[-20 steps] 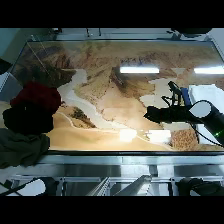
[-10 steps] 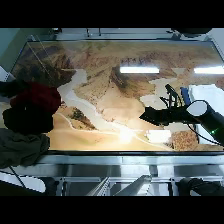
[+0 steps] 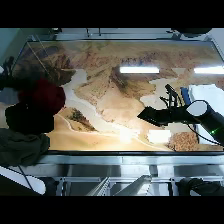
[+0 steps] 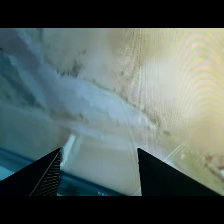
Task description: Fold the shirts.
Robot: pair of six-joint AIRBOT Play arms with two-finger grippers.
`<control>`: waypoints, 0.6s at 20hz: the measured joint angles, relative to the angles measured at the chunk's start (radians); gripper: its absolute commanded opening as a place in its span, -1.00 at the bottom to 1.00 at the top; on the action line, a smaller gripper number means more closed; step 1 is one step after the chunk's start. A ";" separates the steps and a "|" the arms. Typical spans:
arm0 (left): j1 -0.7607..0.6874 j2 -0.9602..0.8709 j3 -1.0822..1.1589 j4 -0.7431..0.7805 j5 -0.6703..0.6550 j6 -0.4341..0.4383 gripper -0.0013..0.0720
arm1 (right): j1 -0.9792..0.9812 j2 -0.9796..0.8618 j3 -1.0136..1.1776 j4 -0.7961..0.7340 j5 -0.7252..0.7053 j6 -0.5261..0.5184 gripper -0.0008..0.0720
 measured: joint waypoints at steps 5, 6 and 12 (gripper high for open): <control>-0.169 0.149 0.234 -0.264 -0.126 -0.014 -0.89 | -0.002 0.005 0.004 0.012 0.016 -0.001 -0.17; -0.210 0.187 0.253 -0.298 -0.132 -0.016 -0.89 | -0.007 0.014 0.012 0.014 0.032 -0.011 -0.35; -0.445 0.394 0.148 -0.388 -0.158 -0.053 -0.88 | -0.084 0.148 0.081 0.016 0.194 -0.084 -0.35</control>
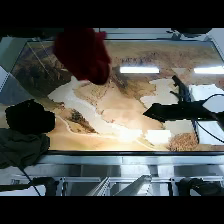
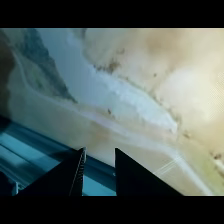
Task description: Fold the shirts.
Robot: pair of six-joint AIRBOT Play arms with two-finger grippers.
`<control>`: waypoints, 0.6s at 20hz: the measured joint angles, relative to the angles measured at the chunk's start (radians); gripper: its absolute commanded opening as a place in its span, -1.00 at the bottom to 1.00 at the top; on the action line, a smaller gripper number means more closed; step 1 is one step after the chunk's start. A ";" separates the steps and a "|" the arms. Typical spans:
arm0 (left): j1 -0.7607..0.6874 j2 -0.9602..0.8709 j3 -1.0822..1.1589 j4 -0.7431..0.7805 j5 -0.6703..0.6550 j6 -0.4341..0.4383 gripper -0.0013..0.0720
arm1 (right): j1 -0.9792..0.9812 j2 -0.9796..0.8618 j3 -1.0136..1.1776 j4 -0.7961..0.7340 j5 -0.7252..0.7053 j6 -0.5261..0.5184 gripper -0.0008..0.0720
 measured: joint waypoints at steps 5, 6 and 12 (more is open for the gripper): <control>-0.112 0.029 -0.168 -0.010 -0.002 -0.016 1.00 | -0.084 0.126 0.016 -0.001 0.055 -0.019 0.66; -0.117 0.021 -0.189 -0.012 -0.005 -0.026 1.00 | -0.094 0.136 0.017 -0.002 0.060 -0.021 0.66; -0.002 -0.002 -0.249 -0.012 -0.188 -0.143 0.84 | -0.117 0.137 0.009 -0.010 0.130 -0.051 0.66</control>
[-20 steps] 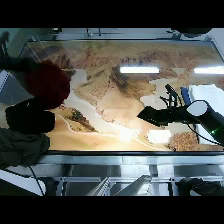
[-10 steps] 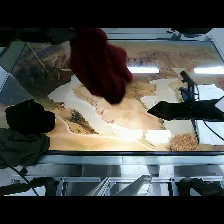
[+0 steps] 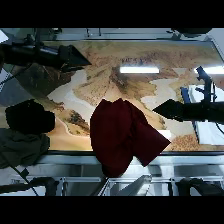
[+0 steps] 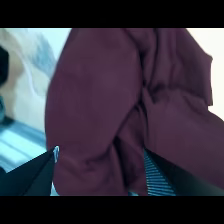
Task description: Fold the shirts.
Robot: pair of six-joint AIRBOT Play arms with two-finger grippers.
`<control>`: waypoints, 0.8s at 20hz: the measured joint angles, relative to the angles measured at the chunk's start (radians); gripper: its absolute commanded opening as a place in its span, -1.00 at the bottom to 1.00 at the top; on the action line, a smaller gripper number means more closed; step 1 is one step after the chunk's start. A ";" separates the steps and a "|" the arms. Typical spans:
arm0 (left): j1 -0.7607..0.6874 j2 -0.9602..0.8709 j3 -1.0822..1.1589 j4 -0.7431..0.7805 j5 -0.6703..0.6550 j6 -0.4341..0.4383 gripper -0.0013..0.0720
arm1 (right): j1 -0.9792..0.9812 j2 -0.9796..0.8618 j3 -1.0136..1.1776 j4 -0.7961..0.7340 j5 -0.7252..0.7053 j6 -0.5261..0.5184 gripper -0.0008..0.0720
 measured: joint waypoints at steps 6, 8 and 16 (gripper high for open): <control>0.019 0.217 -0.512 0.130 -0.068 -0.053 0.85 | -0.003 -0.024 -0.067 -0.127 -0.014 -0.071 0.65; -0.021 0.312 -0.759 0.151 -0.013 -0.060 0.85 | -0.004 -0.075 -0.073 -0.159 -0.063 -0.118 0.65; -0.271 0.613 -1.397 -0.043 0.375 -0.068 0.36 | 0.012 -0.494 -0.008 -0.066 -0.134 -0.430 0.66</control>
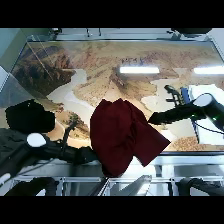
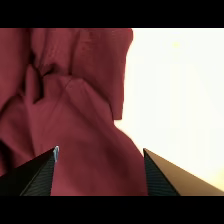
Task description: Fold the shirts.
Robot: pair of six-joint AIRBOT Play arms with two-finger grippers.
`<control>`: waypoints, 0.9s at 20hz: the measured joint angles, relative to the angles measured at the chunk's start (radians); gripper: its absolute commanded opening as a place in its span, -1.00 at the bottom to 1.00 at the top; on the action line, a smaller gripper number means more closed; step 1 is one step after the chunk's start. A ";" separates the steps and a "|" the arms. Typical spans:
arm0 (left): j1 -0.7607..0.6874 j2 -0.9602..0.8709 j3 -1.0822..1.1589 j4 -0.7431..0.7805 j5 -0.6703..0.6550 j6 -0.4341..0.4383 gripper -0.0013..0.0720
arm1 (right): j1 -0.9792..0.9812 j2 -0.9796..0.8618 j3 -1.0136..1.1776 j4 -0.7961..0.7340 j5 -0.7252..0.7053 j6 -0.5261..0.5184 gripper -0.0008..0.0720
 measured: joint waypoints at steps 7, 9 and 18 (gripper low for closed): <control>-0.156 -0.060 -0.039 -0.040 0.204 -0.006 0.36 | 0.084 -0.159 0.014 0.082 0.021 -0.135 -0.93; -0.195 -0.142 0.011 -0.046 0.232 0.015 0.35 | 0.099 -0.166 0.021 0.098 0.034 -0.148 -0.93; -0.261 -0.393 0.340 -0.044 0.155 0.098 -0.92 | 0.067 -0.039 0.121 0.116 0.180 -0.146 -0.93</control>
